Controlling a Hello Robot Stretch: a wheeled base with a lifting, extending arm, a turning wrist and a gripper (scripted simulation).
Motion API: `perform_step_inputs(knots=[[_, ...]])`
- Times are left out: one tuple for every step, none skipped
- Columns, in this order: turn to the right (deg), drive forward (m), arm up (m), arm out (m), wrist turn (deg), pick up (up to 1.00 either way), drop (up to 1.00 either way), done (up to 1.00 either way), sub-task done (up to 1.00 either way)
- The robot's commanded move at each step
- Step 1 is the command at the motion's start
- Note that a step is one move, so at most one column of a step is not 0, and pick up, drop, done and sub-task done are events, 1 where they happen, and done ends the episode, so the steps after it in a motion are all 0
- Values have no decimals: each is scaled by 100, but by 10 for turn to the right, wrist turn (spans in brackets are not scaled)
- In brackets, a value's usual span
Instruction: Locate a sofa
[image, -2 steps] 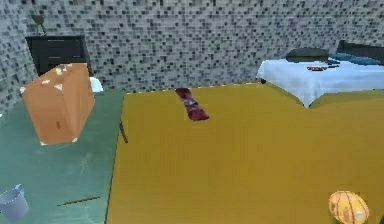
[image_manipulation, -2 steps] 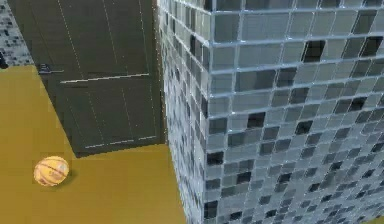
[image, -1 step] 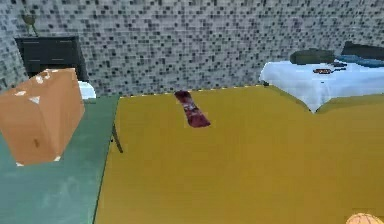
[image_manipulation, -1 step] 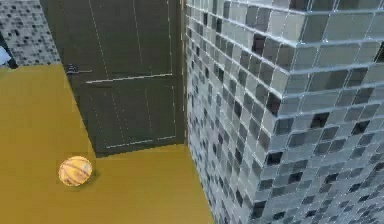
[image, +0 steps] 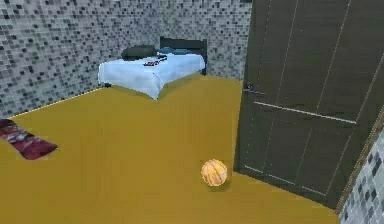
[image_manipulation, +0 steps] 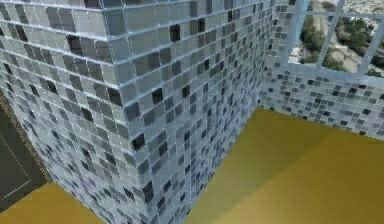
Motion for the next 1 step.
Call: perform_step_inputs(knots=[[90, 0, 0, 0, 0, 0, 0, 0, 0]])
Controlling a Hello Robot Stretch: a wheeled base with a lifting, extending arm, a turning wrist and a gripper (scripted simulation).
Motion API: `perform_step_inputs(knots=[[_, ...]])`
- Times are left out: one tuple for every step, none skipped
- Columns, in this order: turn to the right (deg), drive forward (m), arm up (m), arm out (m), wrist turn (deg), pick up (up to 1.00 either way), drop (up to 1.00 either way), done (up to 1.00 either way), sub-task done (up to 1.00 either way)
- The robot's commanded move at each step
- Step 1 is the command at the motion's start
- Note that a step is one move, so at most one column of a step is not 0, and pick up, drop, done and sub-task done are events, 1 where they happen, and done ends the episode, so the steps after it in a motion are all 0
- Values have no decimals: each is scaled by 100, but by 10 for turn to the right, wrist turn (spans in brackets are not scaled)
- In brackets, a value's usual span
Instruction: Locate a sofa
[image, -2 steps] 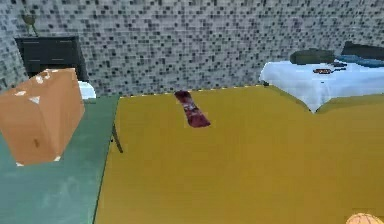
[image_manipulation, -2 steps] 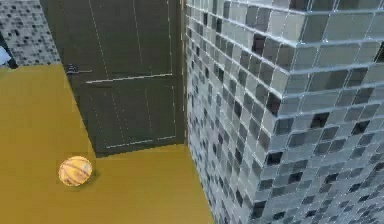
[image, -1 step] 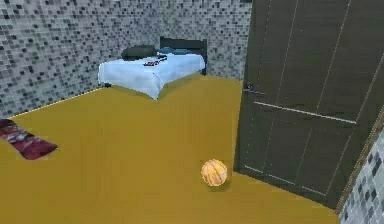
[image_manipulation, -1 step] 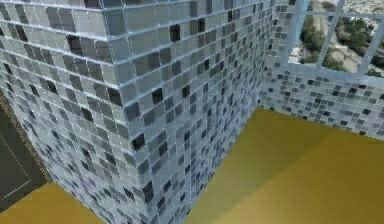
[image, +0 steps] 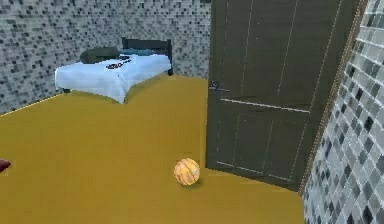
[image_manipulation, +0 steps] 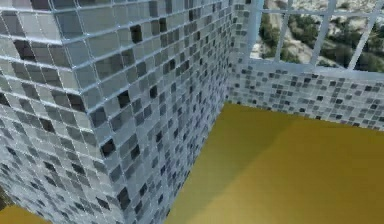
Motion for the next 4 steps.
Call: perform_step_inputs(knots=[[0, 25, 0, 0, 0, 0, 0, 0, 0], [-420, 0, 0, 0, 0, 0, 0, 0, 0], [0, 85, 0, 0, 0, 0, 0, 0, 0], [-450, 0, 0, 0, 0, 0, 0, 0, 0]])
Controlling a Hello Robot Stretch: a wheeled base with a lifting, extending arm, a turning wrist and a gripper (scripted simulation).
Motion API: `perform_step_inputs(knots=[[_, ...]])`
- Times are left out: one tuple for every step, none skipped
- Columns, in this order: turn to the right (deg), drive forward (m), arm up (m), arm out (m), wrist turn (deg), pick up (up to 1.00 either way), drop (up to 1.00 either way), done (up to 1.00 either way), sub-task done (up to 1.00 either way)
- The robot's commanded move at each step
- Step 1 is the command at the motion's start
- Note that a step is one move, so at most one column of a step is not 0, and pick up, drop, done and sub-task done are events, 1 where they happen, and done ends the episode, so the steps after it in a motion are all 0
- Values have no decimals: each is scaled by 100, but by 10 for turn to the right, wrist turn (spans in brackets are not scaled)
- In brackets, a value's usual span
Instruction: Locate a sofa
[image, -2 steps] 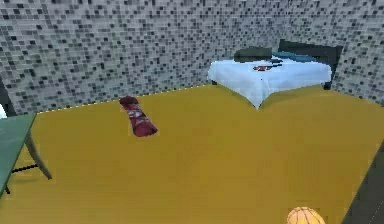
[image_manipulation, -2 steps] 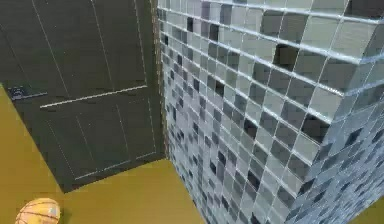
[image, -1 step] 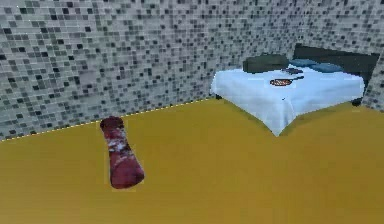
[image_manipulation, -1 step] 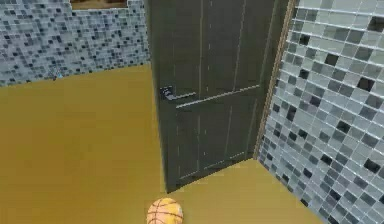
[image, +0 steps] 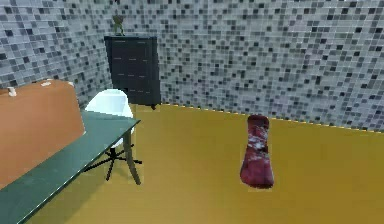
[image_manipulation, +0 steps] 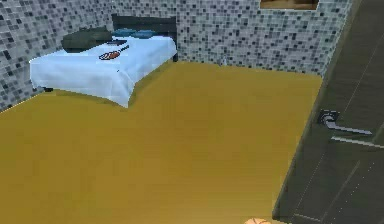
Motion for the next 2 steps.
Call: perform_step_inputs(knots=[[0, 5, 0, 0, 0, 0, 0, 0, 0], [450, 0, 0, 0, 0, 0, 0, 0, 0]])
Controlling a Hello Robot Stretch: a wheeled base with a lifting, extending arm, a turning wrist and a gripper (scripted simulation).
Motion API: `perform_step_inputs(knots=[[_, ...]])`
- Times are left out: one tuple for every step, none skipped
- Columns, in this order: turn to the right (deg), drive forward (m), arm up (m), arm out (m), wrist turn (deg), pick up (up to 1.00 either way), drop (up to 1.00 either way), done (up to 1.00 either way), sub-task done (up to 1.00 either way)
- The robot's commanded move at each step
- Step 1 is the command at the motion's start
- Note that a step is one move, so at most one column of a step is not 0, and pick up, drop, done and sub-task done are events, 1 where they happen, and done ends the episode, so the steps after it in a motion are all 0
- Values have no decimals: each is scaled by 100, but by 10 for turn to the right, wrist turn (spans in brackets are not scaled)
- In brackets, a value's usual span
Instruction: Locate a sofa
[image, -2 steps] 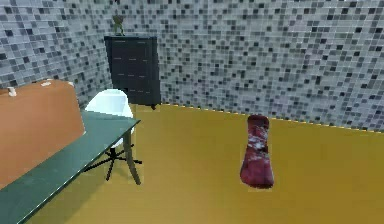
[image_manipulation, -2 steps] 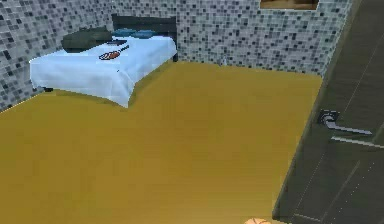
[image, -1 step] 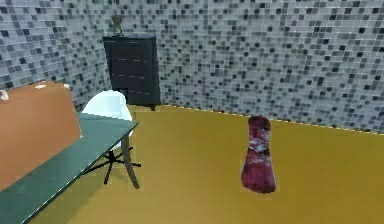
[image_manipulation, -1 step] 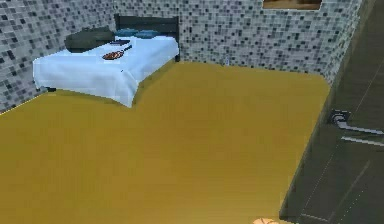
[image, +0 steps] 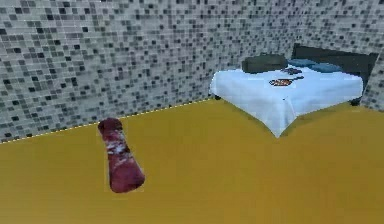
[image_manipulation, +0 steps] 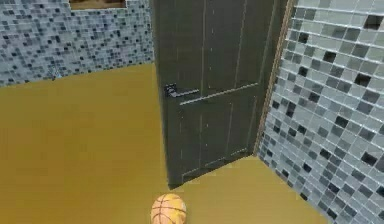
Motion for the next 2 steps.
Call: perform_step_inputs(knots=[[450, 0, 0, 0, 0, 0, 0, 0, 0], [0, 100, 0, 0, 0, 0, 0, 0, 0]])
